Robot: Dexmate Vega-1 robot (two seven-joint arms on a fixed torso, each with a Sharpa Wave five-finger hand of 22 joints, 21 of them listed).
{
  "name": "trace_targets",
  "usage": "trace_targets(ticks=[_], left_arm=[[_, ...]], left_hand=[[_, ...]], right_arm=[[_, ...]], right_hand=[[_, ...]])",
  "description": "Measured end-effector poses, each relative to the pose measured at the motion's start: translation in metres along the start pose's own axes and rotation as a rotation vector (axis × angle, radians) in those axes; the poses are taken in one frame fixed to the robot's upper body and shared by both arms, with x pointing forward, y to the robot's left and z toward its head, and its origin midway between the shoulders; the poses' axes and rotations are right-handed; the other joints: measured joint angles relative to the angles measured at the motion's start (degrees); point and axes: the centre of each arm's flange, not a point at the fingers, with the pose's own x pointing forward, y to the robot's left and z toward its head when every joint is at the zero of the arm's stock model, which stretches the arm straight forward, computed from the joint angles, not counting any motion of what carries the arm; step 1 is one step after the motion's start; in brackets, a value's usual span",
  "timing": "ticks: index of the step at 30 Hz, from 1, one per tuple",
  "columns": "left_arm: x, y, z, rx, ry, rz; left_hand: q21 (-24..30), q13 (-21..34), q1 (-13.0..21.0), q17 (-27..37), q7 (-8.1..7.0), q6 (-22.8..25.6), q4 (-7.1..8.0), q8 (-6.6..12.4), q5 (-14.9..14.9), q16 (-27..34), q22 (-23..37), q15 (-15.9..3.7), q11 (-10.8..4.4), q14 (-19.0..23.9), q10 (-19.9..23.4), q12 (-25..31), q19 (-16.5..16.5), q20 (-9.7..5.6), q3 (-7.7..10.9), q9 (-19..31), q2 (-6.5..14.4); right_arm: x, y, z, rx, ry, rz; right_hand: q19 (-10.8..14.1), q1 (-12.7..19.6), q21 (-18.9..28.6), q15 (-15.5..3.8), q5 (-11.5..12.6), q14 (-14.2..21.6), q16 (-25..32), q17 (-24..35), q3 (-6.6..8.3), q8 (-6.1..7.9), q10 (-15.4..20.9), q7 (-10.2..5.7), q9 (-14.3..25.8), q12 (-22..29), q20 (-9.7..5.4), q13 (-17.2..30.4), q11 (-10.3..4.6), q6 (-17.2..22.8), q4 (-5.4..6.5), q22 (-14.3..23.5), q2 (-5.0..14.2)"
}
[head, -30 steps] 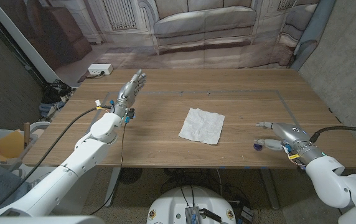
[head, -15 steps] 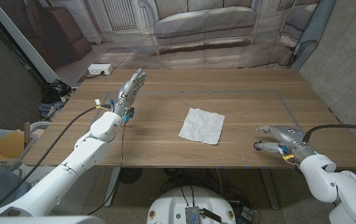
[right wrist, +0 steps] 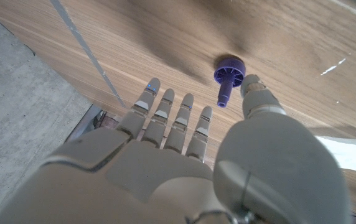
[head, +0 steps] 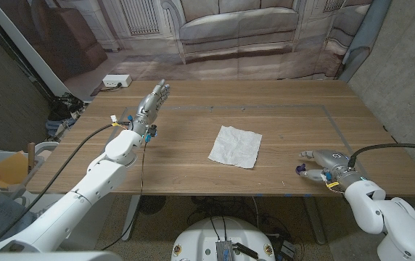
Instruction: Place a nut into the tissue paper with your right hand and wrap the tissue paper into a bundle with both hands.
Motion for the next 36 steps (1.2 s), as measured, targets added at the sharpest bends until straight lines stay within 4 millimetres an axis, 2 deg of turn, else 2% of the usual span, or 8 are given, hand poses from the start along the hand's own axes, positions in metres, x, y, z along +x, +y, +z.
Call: trace_targets(ticks=[1,8,16,21,28,30,36], left_arm=[[0.0,0.0,0.0,0.0,0.003,-0.001],[0.001,-0.001,-0.001,0.001,0.007,-0.003],[0.001,-0.003,-0.003,0.001,0.014,-0.004],[0.001,-0.002,-0.003,0.002,0.018,-0.003],[0.0,-0.002,-0.005,0.0,0.023,-0.002],[0.0,-0.002,-0.005,0.0,0.023,-0.002],[0.0,-0.002,-0.005,-0.001,0.025,-0.004]], left_hand=[[0.0,0.0,-0.5,0.0,0.0,0.0,0.0,0.0,0.0,0.0,0.0,0.0,0.0,0.0,0.0,0.0,0.0,0.0,0.0,0.0,0.5],[0.0,0.0,-0.6,0.0,0.22,0.2,0.0,0.0,0.0,0.0,0.0,0.3,0.0,-0.3,0.0,0.0,-0.2,-0.21,0.0,0.0,0.6],[0.0,0.0,0.1,0.0,0.32,0.3,0.0,0.0,0.0,0.0,0.0,0.3,0.0,-0.3,0.0,0.0,-0.2,-0.21,0.0,0.0,0.7],[0.0,0.0,0.1,0.0,0.32,0.3,0.0,0.0,-0.4,0.0,0.0,0.3,0.0,-0.3,0.0,0.0,-0.2,-0.21,0.01,0.0,0.7],[0.0,0.0,0.0,0.0,0.32,0.3,0.0,-0.23,-0.4,0.0,0.0,0.3,0.0,-0.3,0.0,0.0,-0.2,-0.2,0.01,0.0,0.7],[0.0,0.0,0.0,0.0,0.32,0.3,0.0,-0.23,-0.4,0.0,0.0,0.3,0.0,-0.3,0.0,0.0,-0.2,-0.2,0.01,0.0,0.7],[0.0,0.0,0.0,0.0,0.31,0.3,0.0,-0.23,-0.4,0.0,0.0,0.3,0.0,-0.3,0.0,0.0,-0.2,-0.2,0.01,0.0,0.7]], right_arm=[[0.001,0.002,0.001,-0.007,-0.004,0.005],[0.002,0.007,0.001,-0.002,0.007,0.007],[0.005,0.012,0.003,0.003,0.0,0.005],[0.007,0.015,0.005,0.005,-0.005,0.007],[0.009,0.018,0.006,0.014,-0.006,0.01],[0.009,0.019,0.005,0.019,-0.002,0.011],[0.011,0.021,0.006,0.022,0.002,0.014]], right_hand=[[0.4,0.0,0.0,0.0,0.0,0.0,0.0,0.0,0.15,0.0,0.0,0.0,0.0,0.0,-0.01,0.0,0.0,0.0,0.15,0.0,0.0],[0.6,0.0,0.0,0.0,0.0,0.0,0.0,0.1,0.12,0.0,0.0,0.02,0.3,0.0,-0.21,0.0,0.0,0.1,0.33,0.0,0.0],[0.9,0.3,0.0,-0.19,0.0,0.2,0.0,0.3,0.29,0.29,0.5,0.01,0.3,0.0,-0.54,0.0,-1.14,1.5,0.63,0.0,0.34],[1.4,0.5,0.0,-0.13,0.0,1.0,0.0,0.3,0.44,0.94,1.5,0.02,0.5,0.5,-0.41,0.0,-2.13,2.8,0.79,0.0,0.45],[2.7,1.1,0.3,-0.24,0.2,4.8,0.9,0.5,0.79,2.04,4.9,0.05,0.8,1.8,-1.23,0.3,-3.1,6.1,1.12,0.0,1.13],[3.3,1.1,0.4,-0.26,0.2,6.1,0.9,0.5,0.84,2.39,8.1,0.05,1.0,3.1,-1.64,0.5,-3.53,7.5,1.18,0.2,1.13],[4.7,1.7,0.7,-0.63,0.2,10.2,1.3,0.5,1.08,3.66,14.4,-0.07,1.5,5.4,-2.26,0.5,-4.72,11.3,1.42,0.3,1.73]])
